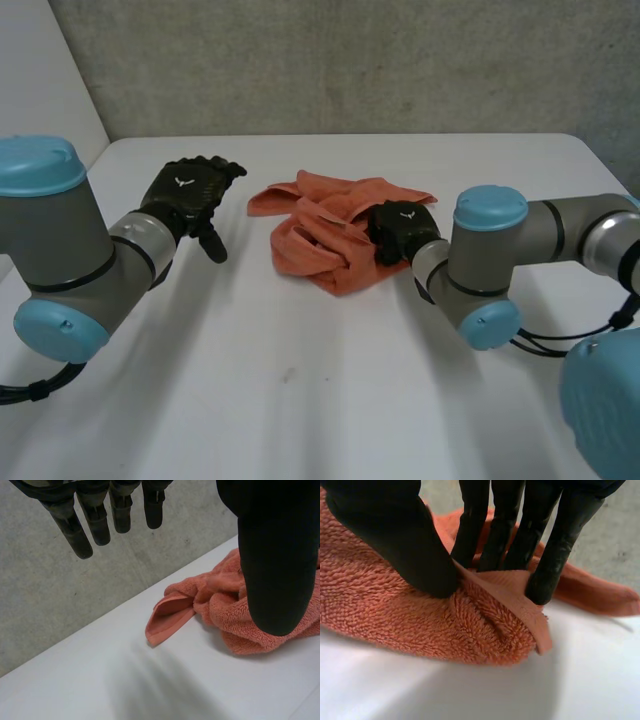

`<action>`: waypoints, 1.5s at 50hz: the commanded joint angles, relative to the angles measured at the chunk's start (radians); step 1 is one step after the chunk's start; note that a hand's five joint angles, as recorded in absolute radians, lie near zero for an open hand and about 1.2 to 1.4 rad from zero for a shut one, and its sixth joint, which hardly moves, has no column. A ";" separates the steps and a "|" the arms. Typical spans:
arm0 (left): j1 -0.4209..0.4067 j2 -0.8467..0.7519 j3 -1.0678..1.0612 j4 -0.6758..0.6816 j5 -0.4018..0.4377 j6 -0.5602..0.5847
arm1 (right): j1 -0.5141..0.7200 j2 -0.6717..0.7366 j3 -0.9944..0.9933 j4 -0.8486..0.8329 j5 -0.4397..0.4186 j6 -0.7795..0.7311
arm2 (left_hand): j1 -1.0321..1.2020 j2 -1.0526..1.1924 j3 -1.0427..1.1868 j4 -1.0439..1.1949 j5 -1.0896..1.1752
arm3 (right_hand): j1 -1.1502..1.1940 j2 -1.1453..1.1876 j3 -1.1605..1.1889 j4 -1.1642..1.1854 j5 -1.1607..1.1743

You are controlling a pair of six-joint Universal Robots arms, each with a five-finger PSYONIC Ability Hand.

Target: Fold the laundry

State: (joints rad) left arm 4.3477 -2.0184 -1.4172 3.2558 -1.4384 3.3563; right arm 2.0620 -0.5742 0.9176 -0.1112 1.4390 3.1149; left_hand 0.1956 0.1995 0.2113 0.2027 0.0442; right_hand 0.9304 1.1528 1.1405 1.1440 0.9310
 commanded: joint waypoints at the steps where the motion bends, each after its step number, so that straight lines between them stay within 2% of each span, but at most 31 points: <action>1: 0.001 0.007 0.000 -0.001 0.000 -0.003 | 0.010 -0.065 -0.054 0.001 0.023 0.004 | 0.003 -0.001 -0.012 -0.004 -0.020 | 0.466 0.244 0.256 0.252 0.291; 12: 0.001 -0.011 0.001 0.039 0.003 -0.014 | -0.006 -0.534 0.160 0.019 -0.012 0.005 | -0.014 -0.018 -0.030 -0.021 -0.038 | 0.466 0.244 0.256 0.252 0.291; 20: -0.003 -0.077 0.017 0.081 0.006 -0.044 | 0.006 -0.761 0.265 0.015 -0.087 0.010 | -0.017 -0.021 -0.033 -0.024 -0.040 | 0.466 0.244 0.256 0.252 0.291; 26: -0.066 -0.143 0.030 0.111 0.018 -0.158 | 0.023 -0.852 0.305 0.015 -0.091 0.011 | -0.017 -0.021 -0.033 -0.024 -0.040 | 0.466 0.244 0.256 0.252 0.291; 30: -0.115 -0.178 0.027 0.110 0.068 -0.190 | 0.053 -0.895 0.320 0.015 -0.088 0.011 | -0.017 -0.021 -0.033 -0.024 -0.040 | 0.466 0.244 0.256 0.252 0.291; 35: -0.175 -0.214 0.015 0.093 0.173 -0.207 | 0.084 -0.921 0.328 0.015 -0.086 0.011 | -0.014 -0.018 -0.030 -0.022 -0.038 | 0.466 0.244 0.256 0.252 0.291; 38: -0.200 -0.217 0.009 0.081 0.203 -0.230 | 0.086 -0.938 0.331 0.013 -0.088 0.011 | -0.014 -0.018 -0.030 -0.021 -0.038 | 0.466 0.244 0.256 0.252 0.291; 42: -0.235 -0.218 -0.006 0.059 0.245 -0.287 | 0.083 -0.946 0.334 0.013 -0.086 0.011 | -0.011 -0.015 -0.027 -0.019 -0.035 | 0.466 0.244 0.256 0.252 0.291; 48: -0.284 -0.200 -0.026 0.041 0.380 -0.443 | 0.070 -0.941 0.352 0.010 -0.089 0.010 | 0.015 0.011 -0.001 0.008 -0.008 | 0.466 0.244 0.256 0.252 0.291; 50: -0.286 -0.191 -0.029 0.039 0.410 -0.488 | 0.070 -0.941 0.366 0.008 -0.091 0.008 | 0.068 0.064 0.052 0.060 0.044 | 0.466 0.244 0.256 0.252 0.291; 52: -0.286 -0.171 -0.034 0.042 0.437 -0.560 | 0.070 -0.940 0.374 0.008 -0.092 0.005 | 0.378 0.374 0.362 0.371 0.355 | 0.466 0.244 0.256 0.252 0.291; 54: -0.284 -0.160 -0.035 0.047 0.438 -0.606 | 0.070 -0.937 0.385 0.004 -0.092 0.005 | 0.761 0.758 0.746 0.754 0.738 | 0.466 0.244 0.256 0.252 0.291; 55: -0.277 -0.149 -0.040 0.051 0.435 -0.650 | 0.070 -0.934 0.389 0.001 -0.092 0.007 | 1.196 1.192 1.181 1.189 1.173 | 0.466 0.244 0.256 0.252 0.291; 58: -0.264 -0.135 -0.034 0.065 0.421 -0.715 | 0.063 -0.932 0.402 -0.008 -0.091 0.005 | 1.201 1.197 1.185 1.194 1.178 | 0.466 0.244 0.256 0.252 0.291; 65: -0.157 -0.043 -0.051 0.096 0.264 -0.756 | -0.023 -0.935 0.420 -0.016 -0.072 0.007 | 1.201 1.197 1.185 1.194 1.178 | 0.466 0.244 0.256 0.252 0.291; 66: -0.136 -0.014 -0.055 0.099 0.227 -0.749 | -0.046 -0.935 0.425 -0.016 -0.066 0.005 | 1.201 1.197 1.185 1.194 1.178 | 0.466 0.244 0.256 0.252 0.291; 69: -0.097 0.035 -0.058 0.097 0.191 -0.732 | -0.074 -0.934 0.428 -0.016 -0.055 0.007 | 1.201 1.197 1.185 1.194 1.178 | 0.466 0.244 0.256 0.252 0.291; 75: 0.001 0.165 -0.100 0.088 0.188 -0.618 | -0.171 -0.937 0.449 -0.015 -0.049 0.011 | 1.201 1.197 1.185 1.194 1.178 | 0.466 0.244 0.256 0.252 0.291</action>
State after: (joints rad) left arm 4.2551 -1.9817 -1.4778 3.3530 -1.2328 2.6268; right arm 1.9826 -1.5080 1.3490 -0.1280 1.3816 3.1218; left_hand 1.1570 1.1929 1.1855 1.1913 0.9578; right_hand 0.9680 1.1690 1.1787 1.1923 0.9656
